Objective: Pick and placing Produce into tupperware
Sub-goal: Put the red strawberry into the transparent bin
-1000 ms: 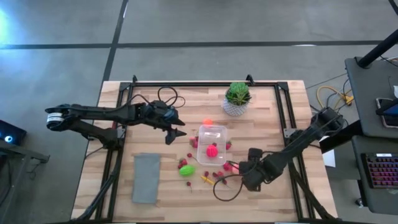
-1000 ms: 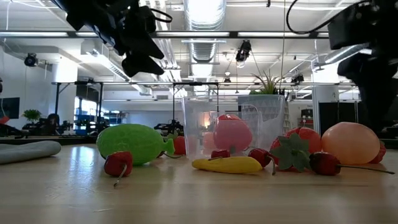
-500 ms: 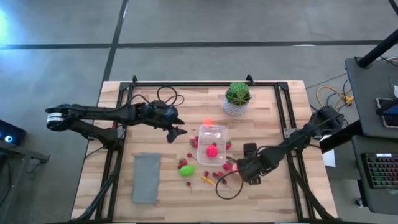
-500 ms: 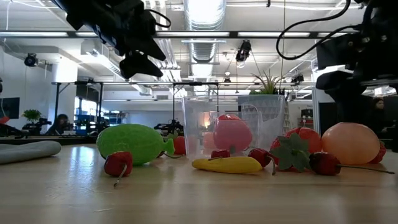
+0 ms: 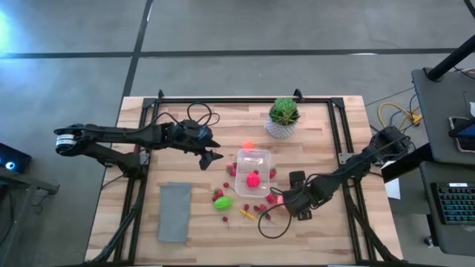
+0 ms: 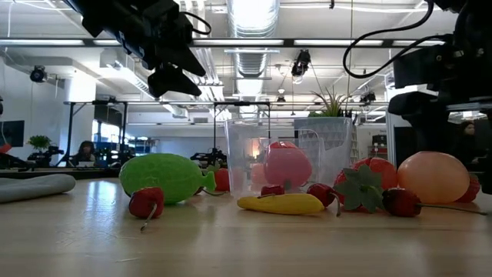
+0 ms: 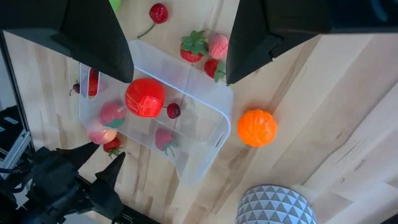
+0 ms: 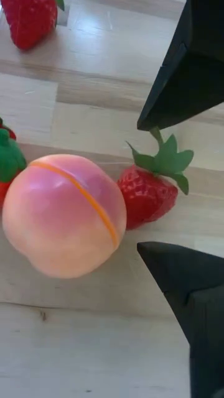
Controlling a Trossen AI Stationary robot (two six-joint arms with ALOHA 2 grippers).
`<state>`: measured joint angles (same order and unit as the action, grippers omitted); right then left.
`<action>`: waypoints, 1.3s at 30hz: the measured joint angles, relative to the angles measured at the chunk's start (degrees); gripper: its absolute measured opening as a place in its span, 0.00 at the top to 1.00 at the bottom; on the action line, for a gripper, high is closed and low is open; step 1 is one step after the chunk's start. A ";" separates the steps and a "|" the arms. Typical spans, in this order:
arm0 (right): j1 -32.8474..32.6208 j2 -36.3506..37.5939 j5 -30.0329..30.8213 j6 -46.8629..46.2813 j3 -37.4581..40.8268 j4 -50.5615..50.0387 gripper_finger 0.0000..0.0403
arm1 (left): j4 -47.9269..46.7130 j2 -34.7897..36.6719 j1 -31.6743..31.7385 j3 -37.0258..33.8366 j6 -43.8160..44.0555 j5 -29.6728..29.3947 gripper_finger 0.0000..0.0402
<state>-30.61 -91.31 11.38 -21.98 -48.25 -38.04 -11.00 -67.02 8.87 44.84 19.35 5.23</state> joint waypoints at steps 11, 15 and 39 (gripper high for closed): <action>0.46 -0.61 -4.25 -0.93 2.90 5.36 0.38 | 0.00 0.00 0.00 0.00 -0.04 -1.24 0.40; 0.63 -0.76 -4.26 -0.94 2.75 5.24 0.38 | 0.00 0.00 0.00 0.00 -0.04 -1.24 0.40; 0.68 0.11 -3.72 -6.32 -0.07 -3.78 0.56 | -0.01 -0.02 0.00 -0.13 -0.17 -1.22 0.40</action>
<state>-29.93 -91.20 7.66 -28.30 -48.32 -41.82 -11.01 -67.05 8.87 44.71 19.18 4.01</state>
